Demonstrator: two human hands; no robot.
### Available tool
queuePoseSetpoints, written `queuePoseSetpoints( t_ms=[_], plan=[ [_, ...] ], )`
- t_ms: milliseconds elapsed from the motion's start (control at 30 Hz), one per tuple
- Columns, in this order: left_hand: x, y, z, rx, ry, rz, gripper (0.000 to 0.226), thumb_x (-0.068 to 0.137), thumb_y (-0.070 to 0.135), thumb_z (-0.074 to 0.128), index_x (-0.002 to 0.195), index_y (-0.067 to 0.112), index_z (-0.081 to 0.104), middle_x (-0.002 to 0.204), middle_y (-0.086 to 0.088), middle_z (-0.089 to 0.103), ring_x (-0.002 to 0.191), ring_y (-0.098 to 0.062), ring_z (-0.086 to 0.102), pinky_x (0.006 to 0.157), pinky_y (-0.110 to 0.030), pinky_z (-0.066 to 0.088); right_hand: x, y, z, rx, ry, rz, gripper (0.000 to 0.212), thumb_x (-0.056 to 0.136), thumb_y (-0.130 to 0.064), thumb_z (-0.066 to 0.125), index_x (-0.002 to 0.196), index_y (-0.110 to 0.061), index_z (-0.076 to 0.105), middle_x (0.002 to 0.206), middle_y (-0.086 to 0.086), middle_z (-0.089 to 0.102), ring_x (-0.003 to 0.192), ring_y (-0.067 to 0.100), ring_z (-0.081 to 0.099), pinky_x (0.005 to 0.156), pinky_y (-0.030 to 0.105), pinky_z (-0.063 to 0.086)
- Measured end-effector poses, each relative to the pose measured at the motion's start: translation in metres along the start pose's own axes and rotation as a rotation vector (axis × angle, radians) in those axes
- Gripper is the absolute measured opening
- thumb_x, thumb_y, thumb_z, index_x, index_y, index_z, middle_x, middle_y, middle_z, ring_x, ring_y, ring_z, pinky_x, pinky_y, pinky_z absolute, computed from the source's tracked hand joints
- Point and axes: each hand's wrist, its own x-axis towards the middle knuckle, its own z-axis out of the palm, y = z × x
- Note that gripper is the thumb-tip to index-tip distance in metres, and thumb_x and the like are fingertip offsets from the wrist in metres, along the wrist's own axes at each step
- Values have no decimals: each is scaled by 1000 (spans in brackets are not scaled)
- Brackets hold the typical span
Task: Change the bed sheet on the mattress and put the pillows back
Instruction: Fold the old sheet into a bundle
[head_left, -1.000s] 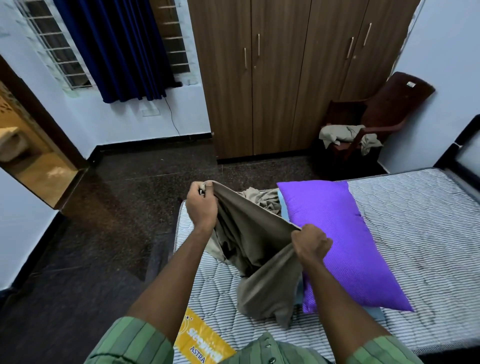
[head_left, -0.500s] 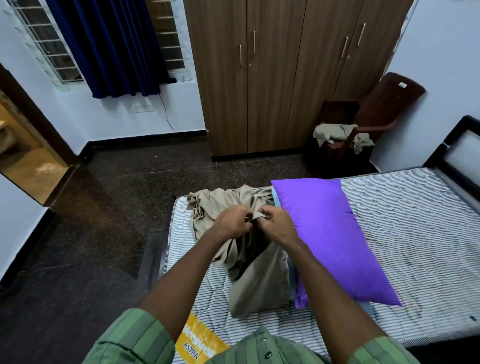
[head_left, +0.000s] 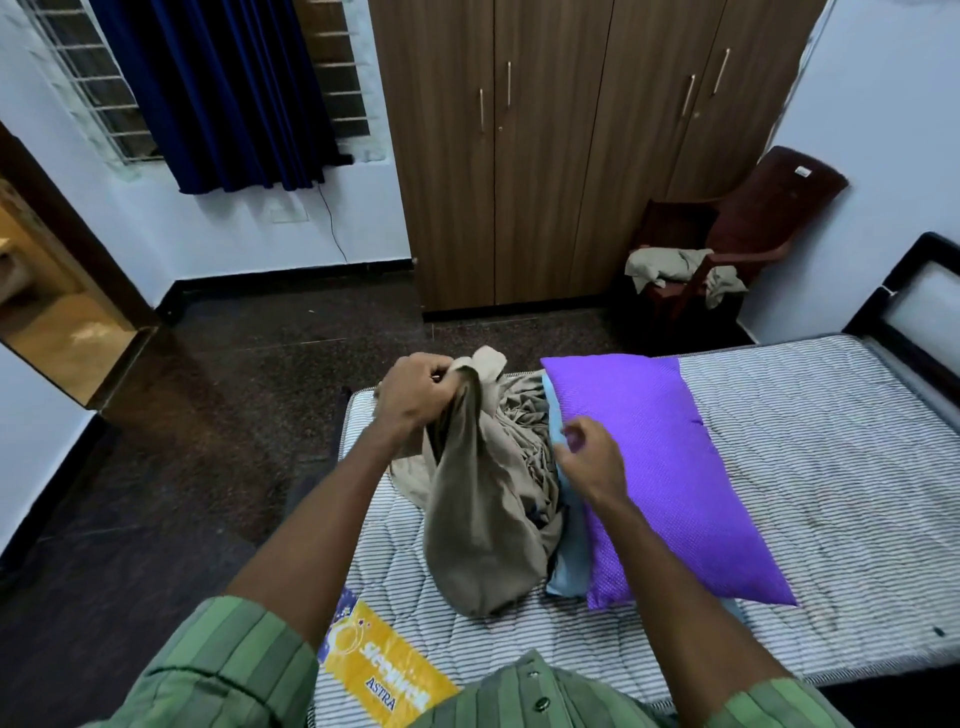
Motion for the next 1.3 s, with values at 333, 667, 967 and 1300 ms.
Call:
queuePoseSetpoints(
  t_ms=[333,667,967,1300],
  plan=[
    [-9,30,12,265,-91,167,41,90,50,61,68,16,61,55,5,55,58,-15,56,51,-30,35,-12,-93,21,372,-35,-205,21,85,-19,52,66,-30,51,63,-16,52,63,4,45,63,34,39],
    [0,9,-3,70,296,-145,54,99,54,51,63,13,51,55,4,51,60,-24,57,52,-32,35,-20,-36,24,-269,-6,83,26,84,-32,52,96,-16,68,94,10,70,90,35,64,75,38,49],
    [-24,0,22,28,-126,-332,82,71,53,86,136,30,41,91,10,64,82,-15,63,74,-31,47,-8,-36,-1,48,27,29,12,78,-20,66,87,-28,65,82,-12,69,82,17,64,74,34,53],
    [-24,22,51,292,-365,161,20,86,21,60,98,31,72,96,5,74,98,-22,68,67,-29,39,2,-44,-2,202,-248,-207,29,71,-8,73,98,-18,73,87,4,75,67,4,59,65,22,48]
  ],
)
